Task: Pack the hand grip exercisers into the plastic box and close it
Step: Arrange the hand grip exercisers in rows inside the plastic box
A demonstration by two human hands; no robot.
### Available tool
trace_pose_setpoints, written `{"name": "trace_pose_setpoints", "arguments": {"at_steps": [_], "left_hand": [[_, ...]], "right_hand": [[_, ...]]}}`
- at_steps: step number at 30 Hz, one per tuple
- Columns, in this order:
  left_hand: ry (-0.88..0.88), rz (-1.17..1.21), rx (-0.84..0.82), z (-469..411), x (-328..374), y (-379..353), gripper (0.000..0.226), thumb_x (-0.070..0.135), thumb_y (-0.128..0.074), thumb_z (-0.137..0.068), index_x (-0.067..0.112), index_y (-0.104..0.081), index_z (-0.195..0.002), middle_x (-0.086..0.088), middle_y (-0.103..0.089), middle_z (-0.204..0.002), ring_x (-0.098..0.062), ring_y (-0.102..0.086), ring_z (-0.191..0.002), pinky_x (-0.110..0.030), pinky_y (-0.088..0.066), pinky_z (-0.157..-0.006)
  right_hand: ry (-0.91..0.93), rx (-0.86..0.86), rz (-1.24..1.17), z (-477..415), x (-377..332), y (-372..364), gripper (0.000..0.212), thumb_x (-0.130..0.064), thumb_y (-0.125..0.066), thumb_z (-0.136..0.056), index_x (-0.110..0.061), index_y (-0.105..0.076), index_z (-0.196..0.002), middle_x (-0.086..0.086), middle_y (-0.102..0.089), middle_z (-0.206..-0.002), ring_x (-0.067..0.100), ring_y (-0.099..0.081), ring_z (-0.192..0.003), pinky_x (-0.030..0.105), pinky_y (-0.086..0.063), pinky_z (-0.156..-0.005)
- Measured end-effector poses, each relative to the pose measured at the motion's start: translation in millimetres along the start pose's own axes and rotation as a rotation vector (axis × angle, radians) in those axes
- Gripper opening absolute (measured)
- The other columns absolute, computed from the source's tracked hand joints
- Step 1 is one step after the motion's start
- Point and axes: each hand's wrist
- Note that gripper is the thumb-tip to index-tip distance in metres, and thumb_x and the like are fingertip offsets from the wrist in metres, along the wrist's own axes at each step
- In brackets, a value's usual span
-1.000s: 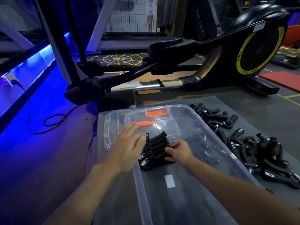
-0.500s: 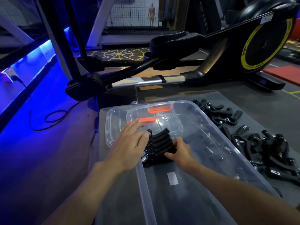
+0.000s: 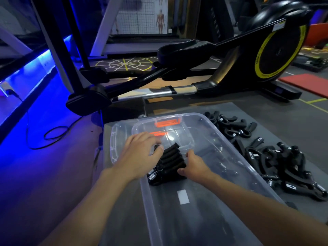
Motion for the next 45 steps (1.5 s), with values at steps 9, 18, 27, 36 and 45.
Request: {"name": "trace_pose_setpoints", "arguments": {"at_steps": [9, 18, 27, 36, 45], "left_hand": [[-0.047, 0.294, 0.040, -55, 93, -8, 0.025, 0.025, -0.053, -0.093, 0.022, -0.064, -0.115, 0.007, -0.063, -0.120, -0.013, -0.055, -0.114, -0.034, -0.042, -0.101], [-0.222, 0.200, -0.190, -72, 169, -75, 0.051, 0.056, -0.039, -0.088, 0.025, -0.055, -0.125, 0.011, -0.049, -0.131, -0.013, -0.044, -0.127, -0.036, -0.037, -0.107], [-0.289, -0.003, -0.197, -77, 186, -113, 0.076, 0.065, -0.013, -0.083, 0.025, -0.053, -0.133, 0.006, -0.041, -0.147, -0.011, -0.024, -0.142, -0.030, -0.008, -0.117], [-0.333, -0.120, -0.153, -77, 179, -123, 0.058, 0.057, -0.021, -0.090, 0.029, -0.067, -0.113, 0.007, -0.057, -0.130, -0.011, -0.044, -0.127, -0.035, -0.021, -0.112], [-0.350, -0.114, -0.140, -74, 180, -121, 0.056, 0.053, -0.022, -0.091, 0.027, -0.069, -0.107, 0.006, -0.059, -0.124, -0.013, -0.047, -0.122, -0.033, -0.018, -0.112]], "right_hand": [[0.128, 0.414, -0.170, 29, -4, 111, 0.008, -0.017, -0.060, -0.081, -0.016, -0.061, -0.089, -0.004, -0.063, -0.077, 0.015, -0.060, -0.072, 0.029, -0.049, -0.064], [-0.191, 0.501, -0.216, 52, 141, 176, 0.009, -0.011, -0.057, -0.084, -0.008, -0.065, -0.084, 0.006, -0.065, -0.074, 0.022, -0.060, -0.072, 0.027, -0.045, -0.063], [-0.382, 0.259, -0.158, 42, 256, 127, 0.034, -0.015, -0.063, -0.079, -0.010, -0.061, -0.112, 0.010, -0.066, -0.109, 0.024, -0.060, -0.096, 0.023, -0.043, -0.078], [-0.487, 0.213, 0.089, 22, 280, 112, 0.055, -0.034, -0.059, -0.084, -0.030, -0.041, -0.137, 0.001, -0.055, -0.129, 0.026, -0.041, -0.128, 0.042, -0.024, -0.109], [-0.468, 0.259, -0.063, 25, 285, 109, 0.055, -0.022, -0.061, -0.081, -0.032, -0.045, -0.133, -0.007, -0.046, -0.129, 0.009, -0.044, -0.104, 0.030, -0.018, -0.104]]}}
Point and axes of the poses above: each hand's wrist, its own z-axis away from the middle knuckle, its own y-axis out of the back of the hand, x = y × z
